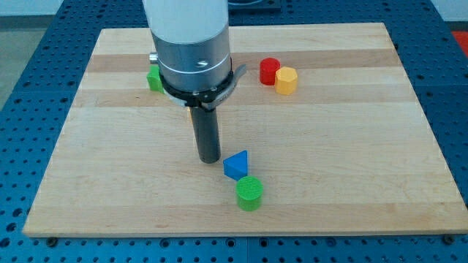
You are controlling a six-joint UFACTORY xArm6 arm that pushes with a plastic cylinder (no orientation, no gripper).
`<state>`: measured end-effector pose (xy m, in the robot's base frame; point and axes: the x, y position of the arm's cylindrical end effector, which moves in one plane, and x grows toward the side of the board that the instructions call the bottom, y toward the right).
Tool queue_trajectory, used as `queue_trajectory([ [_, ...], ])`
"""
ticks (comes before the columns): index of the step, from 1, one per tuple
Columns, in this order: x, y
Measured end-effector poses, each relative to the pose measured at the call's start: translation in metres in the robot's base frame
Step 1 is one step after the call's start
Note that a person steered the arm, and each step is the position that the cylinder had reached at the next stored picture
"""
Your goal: Nudge the blue triangle
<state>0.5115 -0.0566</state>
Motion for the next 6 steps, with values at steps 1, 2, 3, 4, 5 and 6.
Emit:
queue_trajectory([
  [1,0.009,-0.002],
  [2,0.024,-0.002],
  [3,0.04,0.005],
  [4,0.03,0.03],
  [5,0.03,0.032],
  [6,0.03,0.029],
])
